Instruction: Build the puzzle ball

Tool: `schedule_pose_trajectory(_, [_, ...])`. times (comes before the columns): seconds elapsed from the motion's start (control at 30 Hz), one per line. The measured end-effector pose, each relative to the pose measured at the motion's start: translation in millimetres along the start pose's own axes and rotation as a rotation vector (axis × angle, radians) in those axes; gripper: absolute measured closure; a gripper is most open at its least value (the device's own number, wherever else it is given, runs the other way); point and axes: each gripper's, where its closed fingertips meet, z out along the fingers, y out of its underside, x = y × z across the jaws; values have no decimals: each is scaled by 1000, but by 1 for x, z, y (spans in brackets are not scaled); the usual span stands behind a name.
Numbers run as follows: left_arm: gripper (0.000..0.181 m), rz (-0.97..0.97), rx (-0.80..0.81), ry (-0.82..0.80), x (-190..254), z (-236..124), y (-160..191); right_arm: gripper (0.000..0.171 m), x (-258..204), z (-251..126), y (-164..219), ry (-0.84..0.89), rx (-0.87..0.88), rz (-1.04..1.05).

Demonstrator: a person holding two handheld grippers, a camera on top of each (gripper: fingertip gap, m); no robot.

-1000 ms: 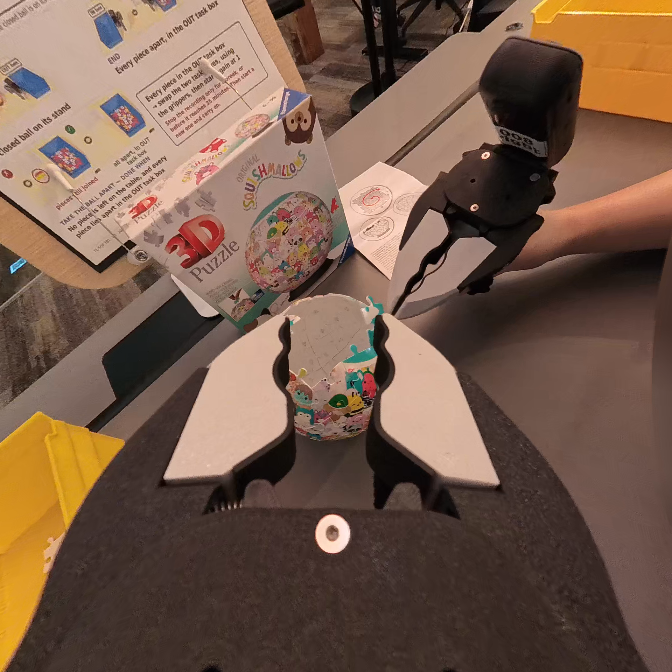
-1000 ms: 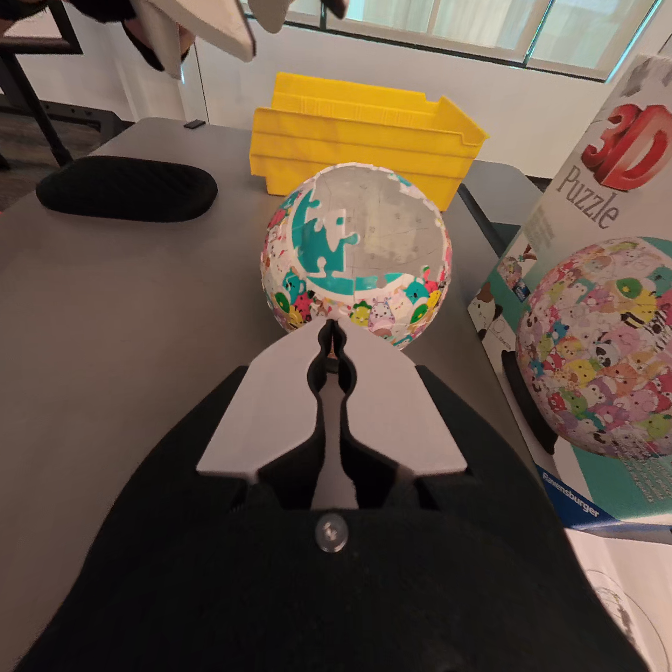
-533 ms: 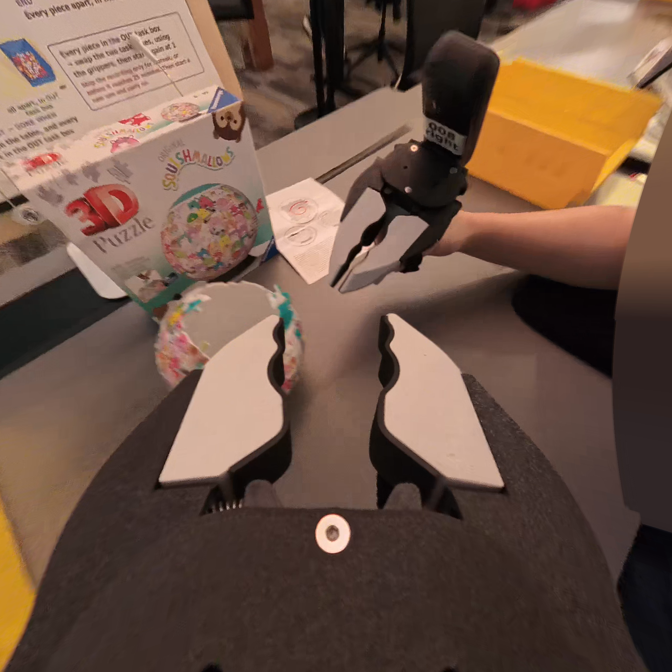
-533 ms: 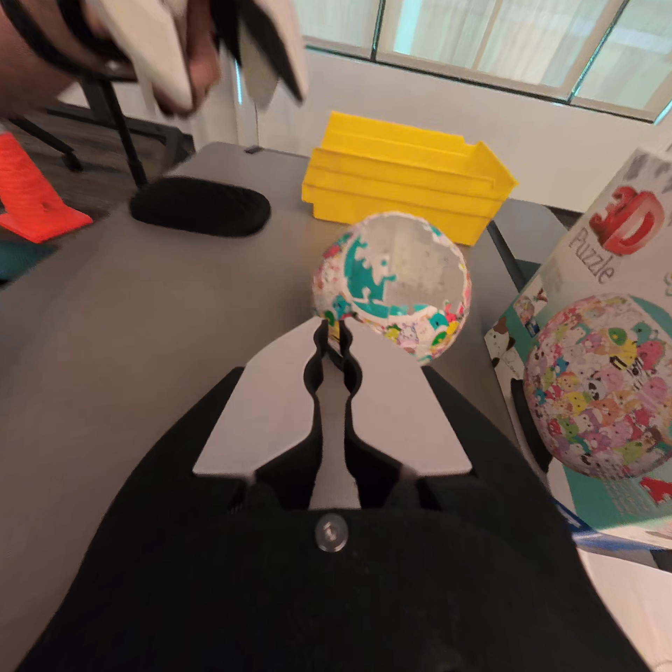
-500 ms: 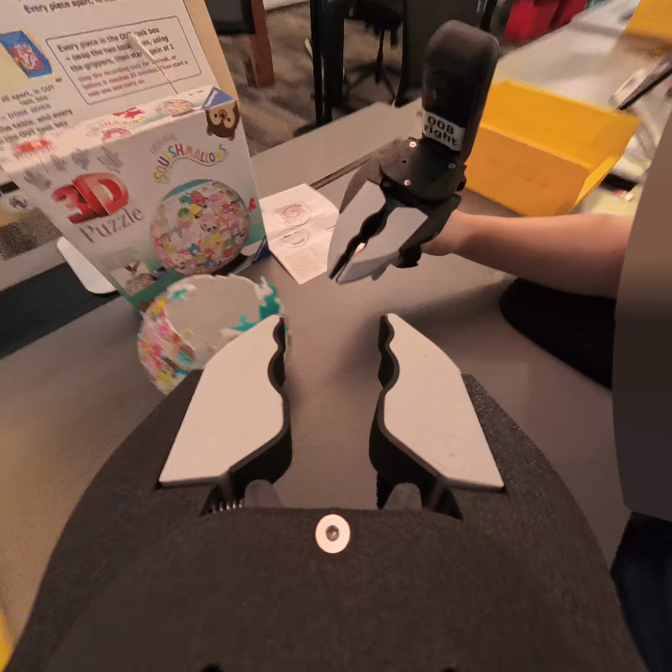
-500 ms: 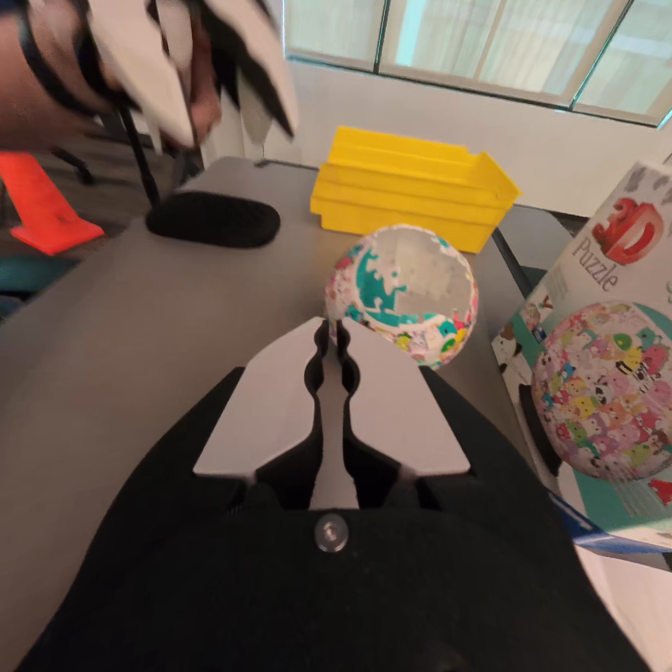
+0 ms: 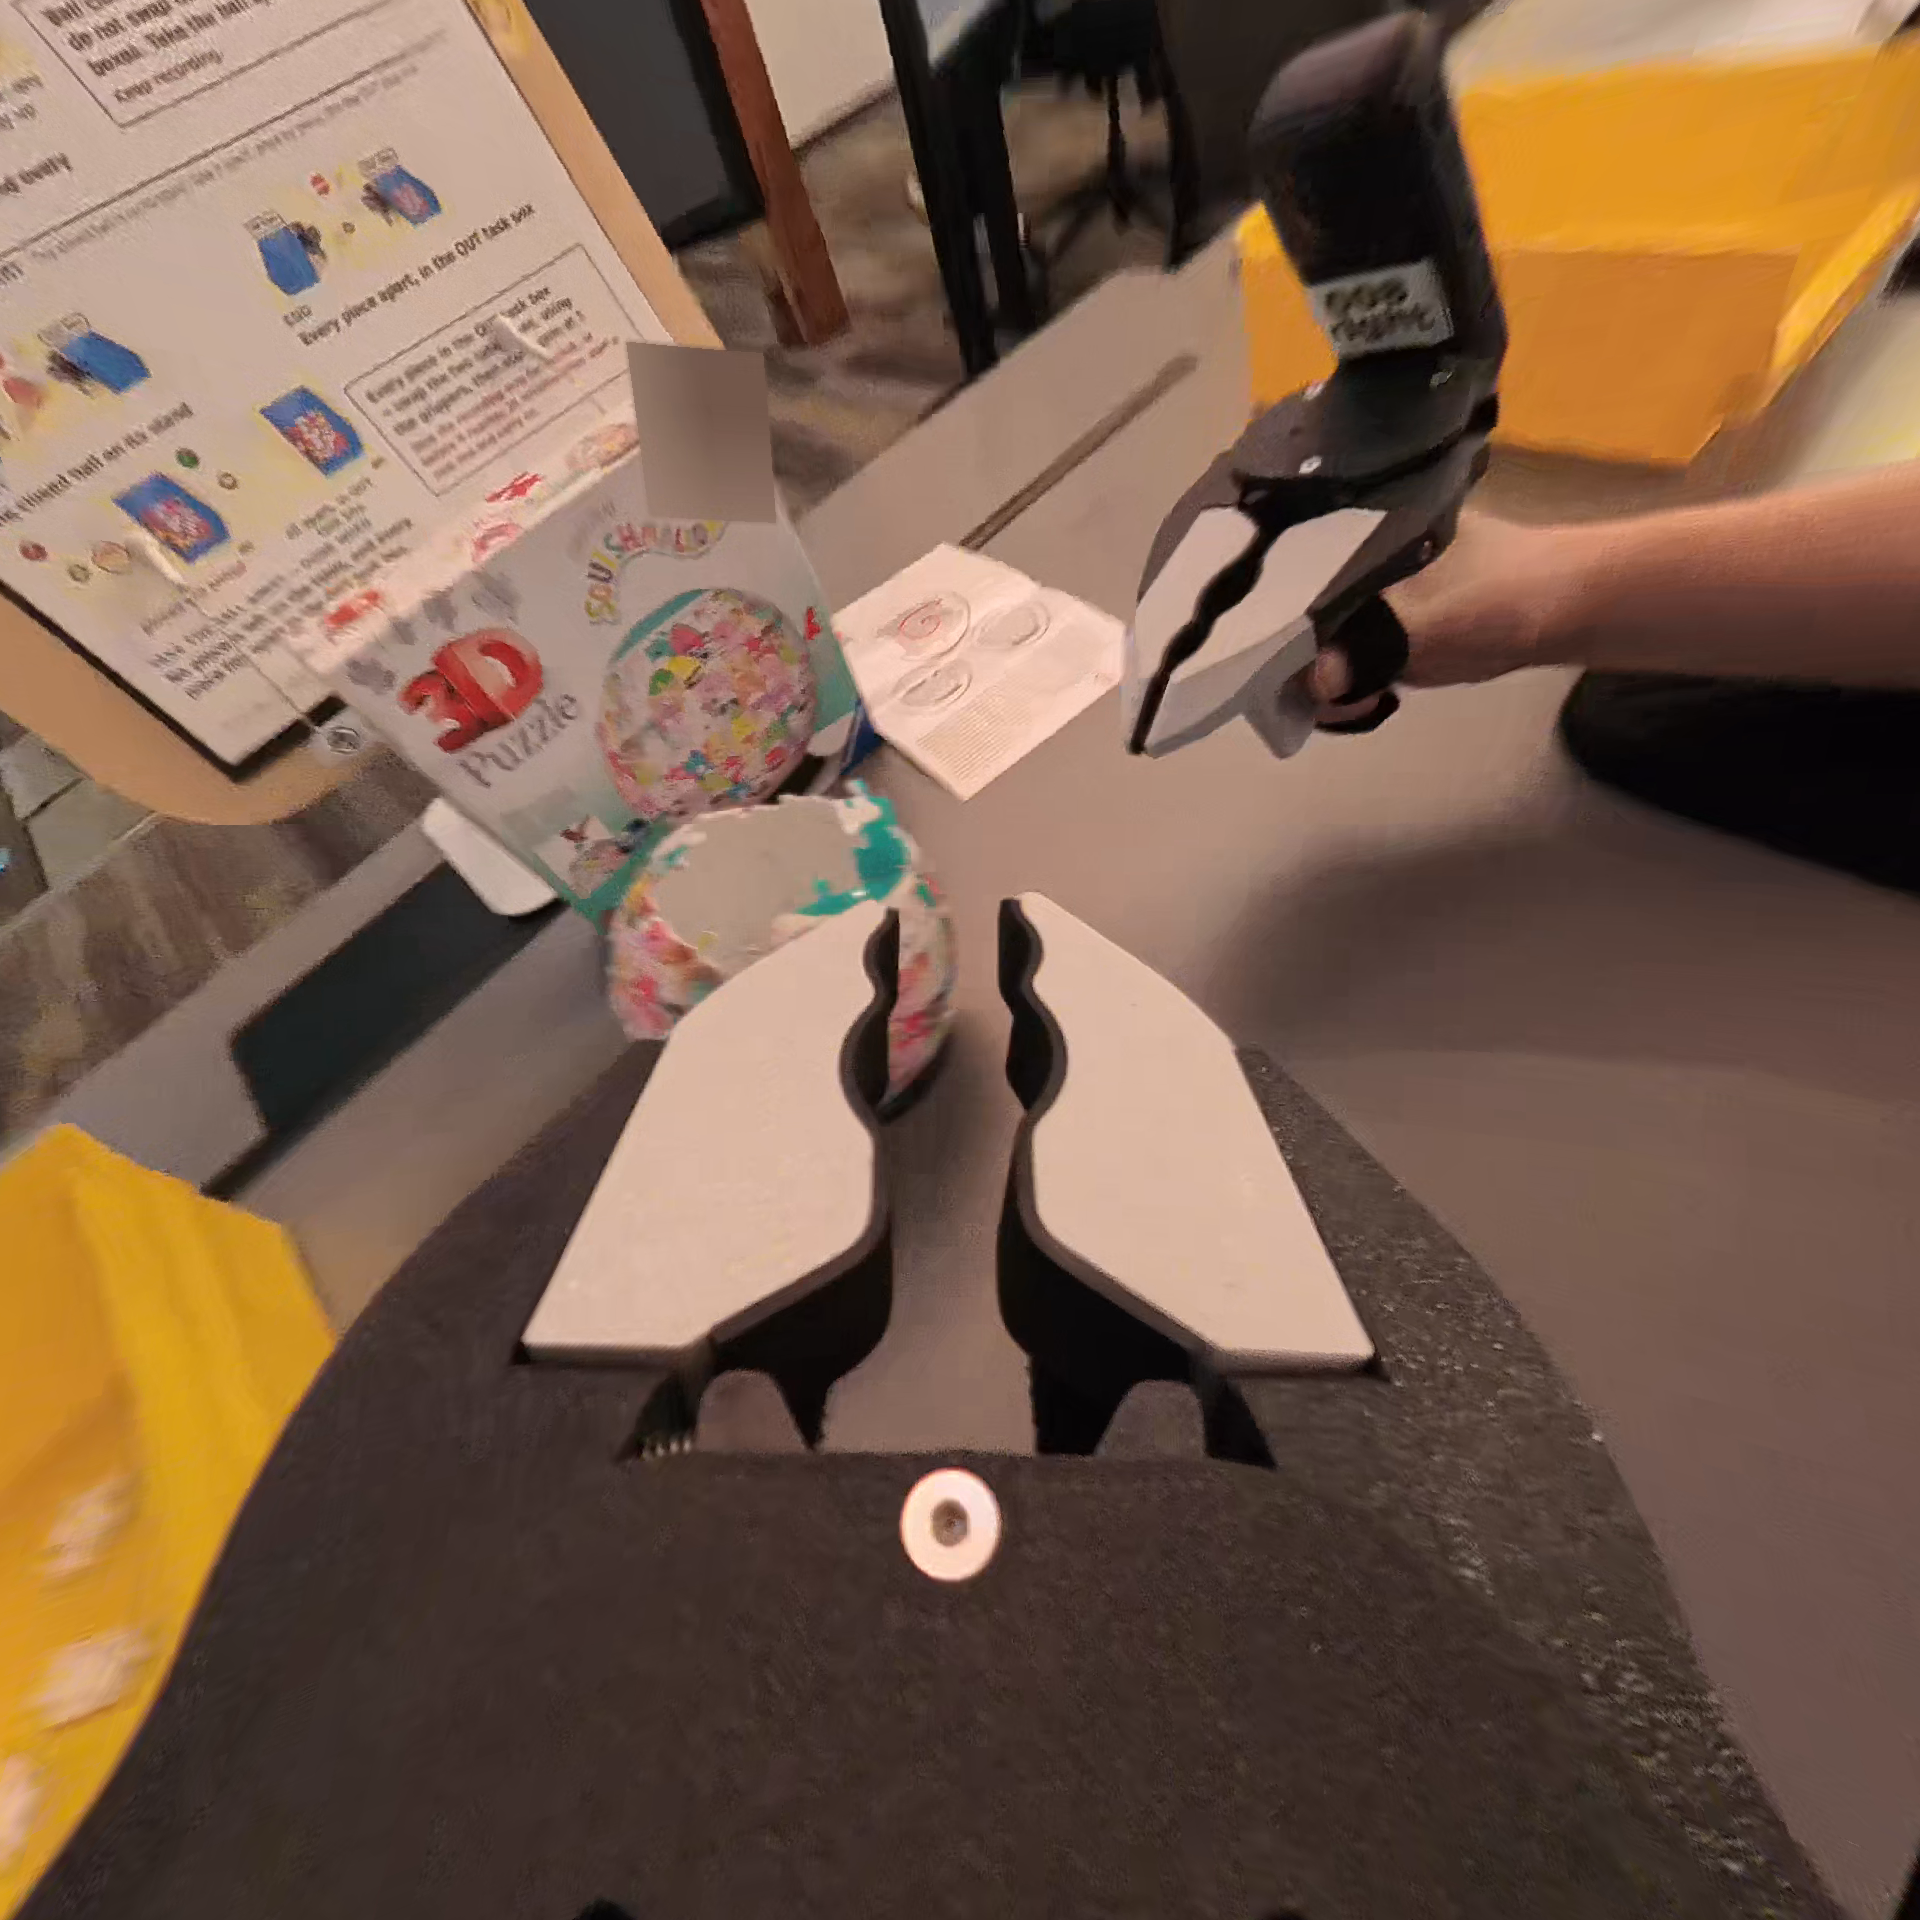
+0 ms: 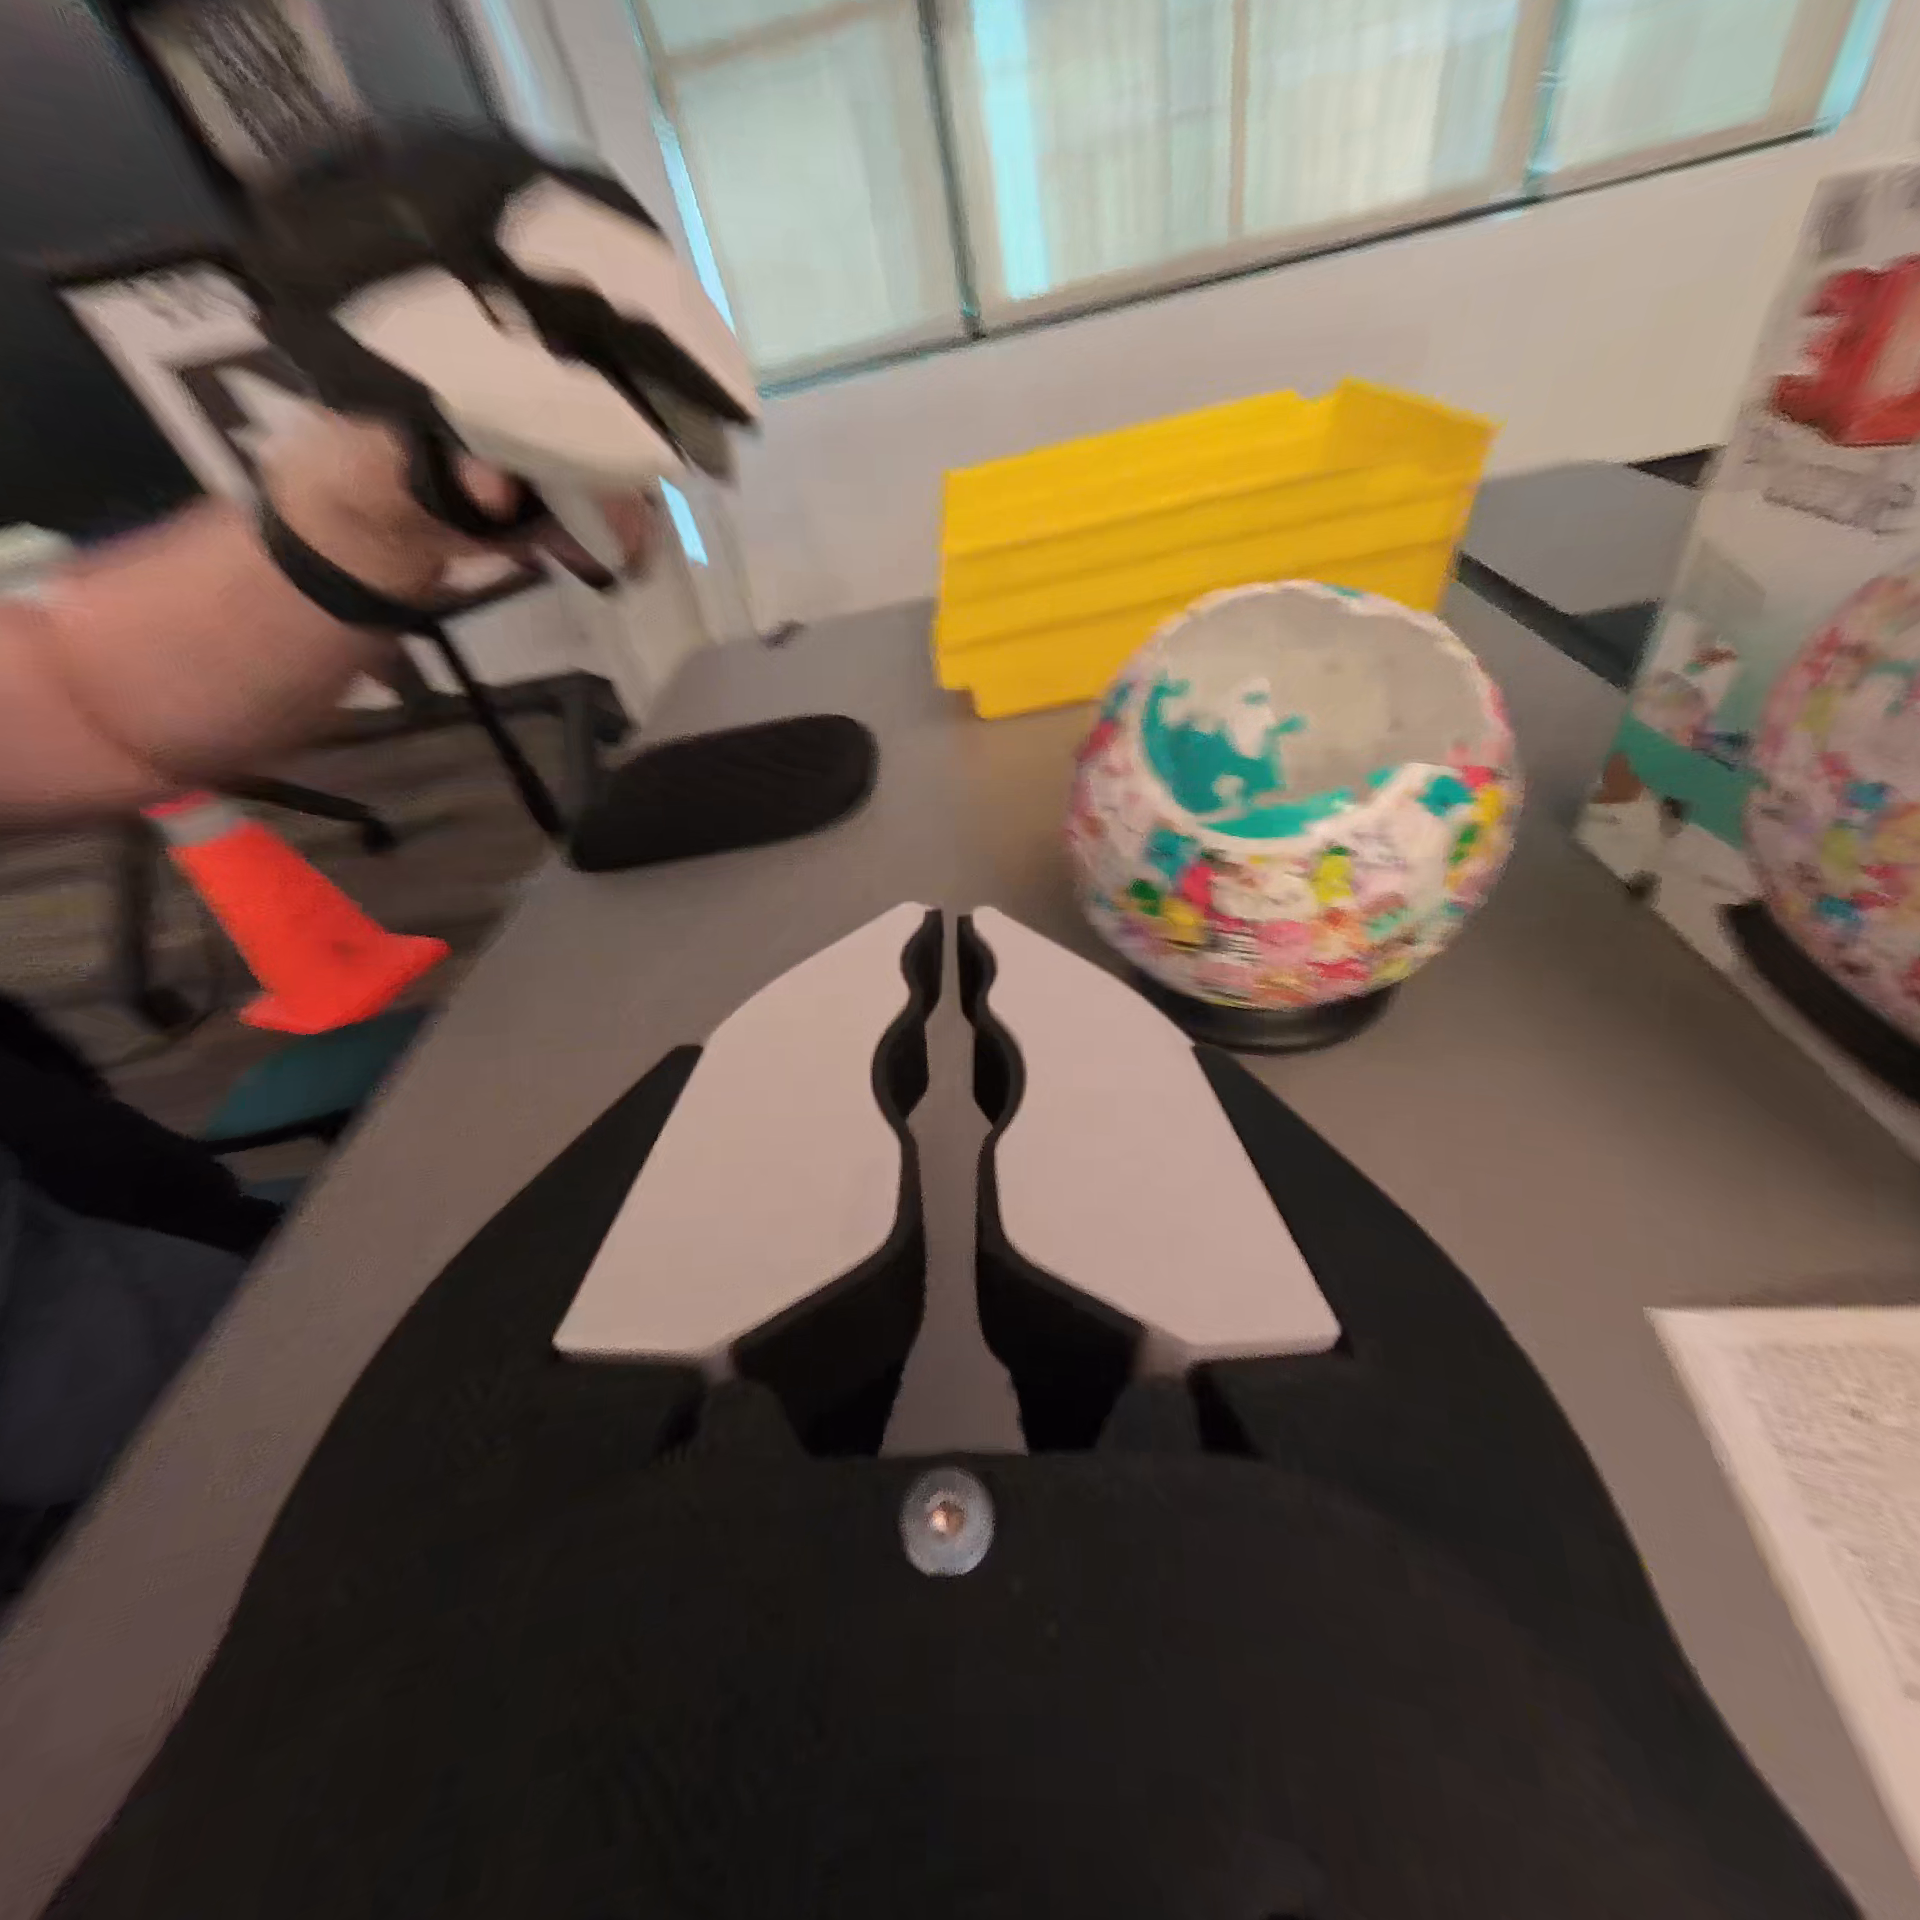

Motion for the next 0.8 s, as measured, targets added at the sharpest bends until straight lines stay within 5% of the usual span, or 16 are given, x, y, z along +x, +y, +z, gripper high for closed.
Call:
schedule_pose_trajectory(0.13, [163, 45, -196, 53, -33, 22, -9, 151, 41, 12, -13, 130, 14, -145])
schedule_pose_trajectory(0.37, [153, 65, -342, 180, -40, 80, -4, 129, 56, 34, -38, -83, -19, -210])
schedule_pose_trajectory(0.6, [148, 27, -393, 271, -47, 99, 21, 124, 61, 48, -34, -347, -377, -224])
schedule_pose_trajectory(0.8, [143, 17, -404, 329, -44, 104, 30, 129, 71, 47, -23, -272, -459, -367])
